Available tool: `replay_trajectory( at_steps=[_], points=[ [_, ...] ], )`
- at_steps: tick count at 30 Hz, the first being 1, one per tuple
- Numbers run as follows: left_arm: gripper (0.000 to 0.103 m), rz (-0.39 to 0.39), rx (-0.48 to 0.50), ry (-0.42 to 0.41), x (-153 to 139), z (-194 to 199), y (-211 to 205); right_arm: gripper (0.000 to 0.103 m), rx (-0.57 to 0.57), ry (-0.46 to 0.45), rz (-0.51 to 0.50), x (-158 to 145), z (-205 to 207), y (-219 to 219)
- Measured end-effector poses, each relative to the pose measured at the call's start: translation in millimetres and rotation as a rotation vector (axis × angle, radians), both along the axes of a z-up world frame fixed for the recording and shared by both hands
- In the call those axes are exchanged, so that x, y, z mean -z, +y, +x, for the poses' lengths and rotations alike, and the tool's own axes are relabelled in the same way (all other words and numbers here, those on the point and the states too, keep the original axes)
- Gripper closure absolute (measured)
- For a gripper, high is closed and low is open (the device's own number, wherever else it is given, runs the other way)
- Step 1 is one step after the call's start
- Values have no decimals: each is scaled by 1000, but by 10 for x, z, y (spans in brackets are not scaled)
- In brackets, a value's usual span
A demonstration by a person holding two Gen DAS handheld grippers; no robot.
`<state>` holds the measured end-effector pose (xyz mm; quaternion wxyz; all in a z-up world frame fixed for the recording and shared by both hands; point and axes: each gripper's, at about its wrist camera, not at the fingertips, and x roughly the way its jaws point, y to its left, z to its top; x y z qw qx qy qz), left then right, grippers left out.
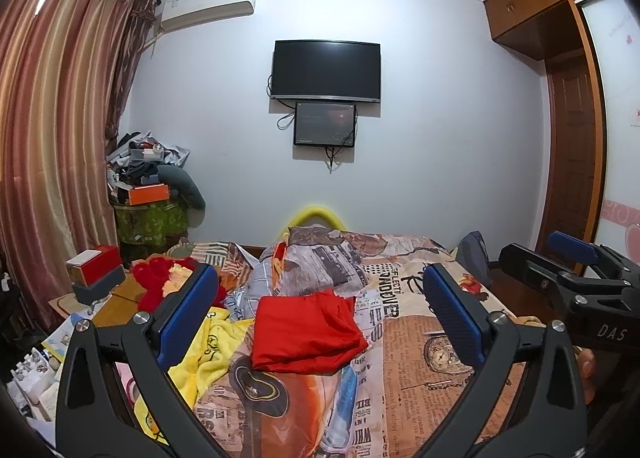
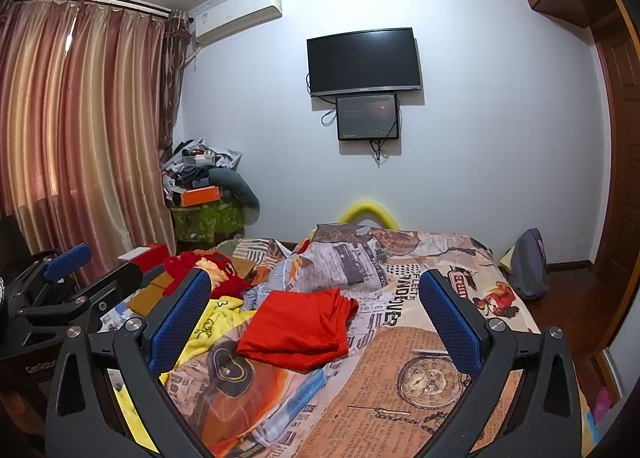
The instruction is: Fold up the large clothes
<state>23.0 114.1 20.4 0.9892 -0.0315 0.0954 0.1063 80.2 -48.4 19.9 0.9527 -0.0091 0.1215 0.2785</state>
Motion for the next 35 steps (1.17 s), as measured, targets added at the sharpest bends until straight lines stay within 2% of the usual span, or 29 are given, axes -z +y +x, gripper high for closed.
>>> replay_trajectory(
  at_steps=[35],
  points=[
    [0,-23,42,51,117,106,19,0,21,20,22,2,25,-91]
  ],
)
